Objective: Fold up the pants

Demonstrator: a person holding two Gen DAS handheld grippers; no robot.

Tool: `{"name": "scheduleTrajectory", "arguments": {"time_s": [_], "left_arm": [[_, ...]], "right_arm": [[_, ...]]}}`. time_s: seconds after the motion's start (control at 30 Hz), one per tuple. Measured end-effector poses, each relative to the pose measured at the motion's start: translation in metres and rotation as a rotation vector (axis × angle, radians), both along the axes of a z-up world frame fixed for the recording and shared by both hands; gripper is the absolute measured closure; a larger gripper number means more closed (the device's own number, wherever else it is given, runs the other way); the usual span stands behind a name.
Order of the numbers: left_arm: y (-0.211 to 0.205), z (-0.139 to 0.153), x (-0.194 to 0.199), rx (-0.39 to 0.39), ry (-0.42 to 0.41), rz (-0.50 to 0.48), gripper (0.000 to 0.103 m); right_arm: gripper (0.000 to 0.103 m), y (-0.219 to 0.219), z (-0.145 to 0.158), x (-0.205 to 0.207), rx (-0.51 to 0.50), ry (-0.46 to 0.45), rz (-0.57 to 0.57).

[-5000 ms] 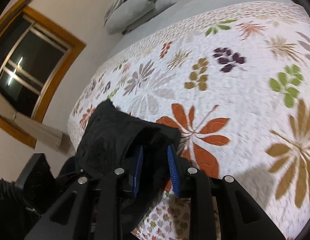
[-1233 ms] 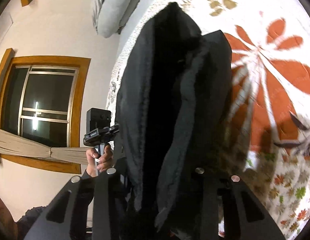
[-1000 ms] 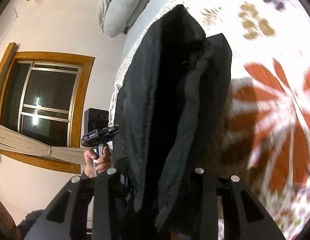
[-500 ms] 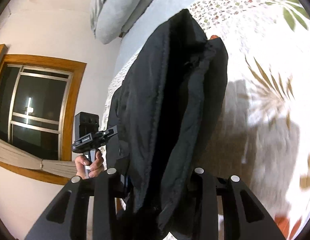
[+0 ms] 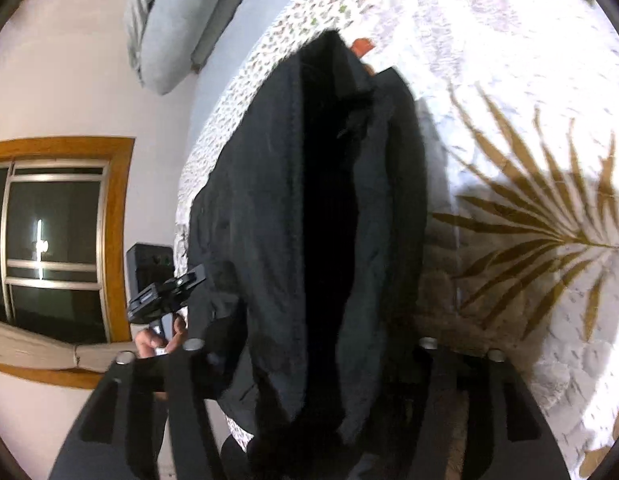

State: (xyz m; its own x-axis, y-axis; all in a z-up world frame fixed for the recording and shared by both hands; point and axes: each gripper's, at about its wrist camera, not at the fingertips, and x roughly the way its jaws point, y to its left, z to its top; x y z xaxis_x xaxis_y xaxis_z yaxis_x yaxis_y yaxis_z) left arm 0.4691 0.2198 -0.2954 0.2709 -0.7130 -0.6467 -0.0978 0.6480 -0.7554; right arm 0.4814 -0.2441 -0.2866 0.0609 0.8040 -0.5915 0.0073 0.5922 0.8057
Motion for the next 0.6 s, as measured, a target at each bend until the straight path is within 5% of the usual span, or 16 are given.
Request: {"name": "scheduleTrajectory", "arguments": {"time_s": [0.13,0.27,0.4,0.5,0.6], "left_arm": [[0.014,0.021,-0.016,0.06,-0.055,0.051,0.036],[0.006,0.05,-0.04,0.267,-0.165,0.02,0.027],[-0.013,0.043,-0.046,0.474,-0.153,-0.027,0.022],[-0.012,0.033,-0.047,0.496,-0.126,-0.012,0.022],[-0.001,0.036,-0.055,0.437,-0.125,0.039,0.023]], "right_arm": [[0.034,-0.024,0.012,-0.01,-0.058,-0.059,-0.043],[0.034,-0.029,0.033,-0.043,-0.102,-0.129,-0.051],[0.031,-0.018,0.033,-0.059,-0.214,-0.136,-0.055],[0.028,-0.016,0.028,-0.058,-0.252,-0.12,-0.079],[0.029,-0.017,0.038,-0.061,-0.216,-0.128,-0.103]]}}
